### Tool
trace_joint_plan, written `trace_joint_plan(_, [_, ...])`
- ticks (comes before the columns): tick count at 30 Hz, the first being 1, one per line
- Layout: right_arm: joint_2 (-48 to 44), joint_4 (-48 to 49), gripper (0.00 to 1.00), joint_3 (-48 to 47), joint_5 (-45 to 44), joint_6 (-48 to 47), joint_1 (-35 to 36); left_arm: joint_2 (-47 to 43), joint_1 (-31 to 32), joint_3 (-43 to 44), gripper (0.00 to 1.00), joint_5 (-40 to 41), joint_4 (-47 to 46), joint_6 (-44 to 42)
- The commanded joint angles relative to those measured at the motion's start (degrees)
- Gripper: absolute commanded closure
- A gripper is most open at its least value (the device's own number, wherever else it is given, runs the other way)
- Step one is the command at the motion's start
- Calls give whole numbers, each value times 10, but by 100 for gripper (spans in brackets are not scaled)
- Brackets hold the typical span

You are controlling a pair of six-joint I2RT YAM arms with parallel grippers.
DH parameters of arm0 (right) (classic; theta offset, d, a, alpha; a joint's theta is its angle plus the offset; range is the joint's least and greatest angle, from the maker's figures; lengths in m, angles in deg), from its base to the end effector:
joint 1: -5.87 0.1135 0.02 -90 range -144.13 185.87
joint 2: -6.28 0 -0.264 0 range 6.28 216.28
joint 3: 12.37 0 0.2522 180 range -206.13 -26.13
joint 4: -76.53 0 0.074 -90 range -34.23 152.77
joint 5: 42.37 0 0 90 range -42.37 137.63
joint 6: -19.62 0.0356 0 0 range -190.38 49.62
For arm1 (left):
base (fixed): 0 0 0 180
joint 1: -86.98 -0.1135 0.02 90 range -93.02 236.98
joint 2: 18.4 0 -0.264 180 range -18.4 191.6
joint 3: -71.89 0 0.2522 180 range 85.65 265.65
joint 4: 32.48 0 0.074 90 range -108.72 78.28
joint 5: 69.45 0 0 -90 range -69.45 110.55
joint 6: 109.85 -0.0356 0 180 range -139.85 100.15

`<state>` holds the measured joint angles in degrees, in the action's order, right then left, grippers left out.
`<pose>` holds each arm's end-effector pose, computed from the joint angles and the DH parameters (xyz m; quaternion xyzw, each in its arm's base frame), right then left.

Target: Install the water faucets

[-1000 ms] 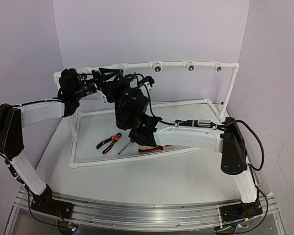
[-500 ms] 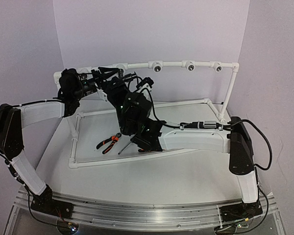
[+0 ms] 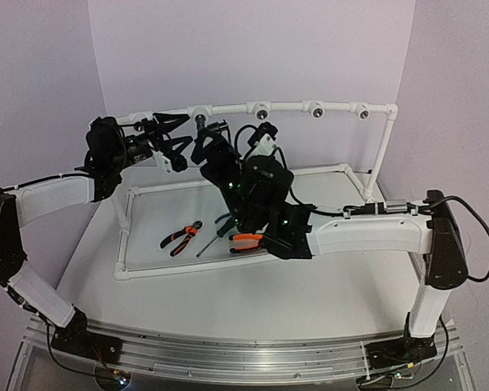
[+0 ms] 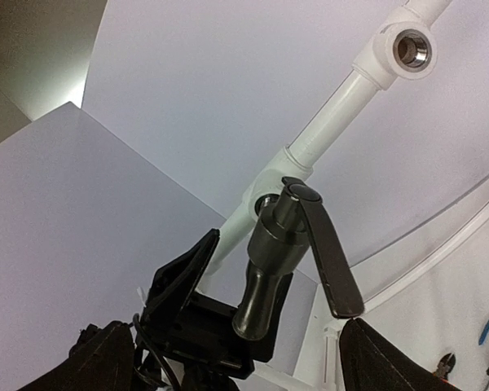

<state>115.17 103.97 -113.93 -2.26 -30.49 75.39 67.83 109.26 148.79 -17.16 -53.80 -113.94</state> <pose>0.1818 0.4089 0.3644 0.2014 0.5905 0.4670 0.6266 0.3169 -0.1534 0.3573 0.6385 0.1006 0.2665 0.7149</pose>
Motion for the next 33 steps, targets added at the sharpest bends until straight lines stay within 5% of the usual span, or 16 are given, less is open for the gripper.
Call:
trace_joint_plan(1, [-68,2,12,67,10,-29,12,-62,-3,-23,34,24,39,29])
trace_joint_plan(5, [-138,-65,12,148,12,-47,23,-128,-3,-64,33,41,106,57])
trace_joint_plan(9, [-201,-204,11,181,30,-163,32,-216,-3,-94,30,74,203,155])
trace_joint_plan(14, [-250,-335,9,178,-10,-473,55,-302,-2,-96,25,142,334,364])
trace_joint_plan(20, [-268,-322,8,141,-17,-889,66,-335,-5,-92,18,244,461,623])
trace_joint_plan(26, [-186,-291,8,37,66,-1281,63,-359,-31,-141,16,208,483,798])
trace_joint_plan(33, [-79,-390,11,-111,111,-1365,19,-371,-49,-185,15,180,457,844])
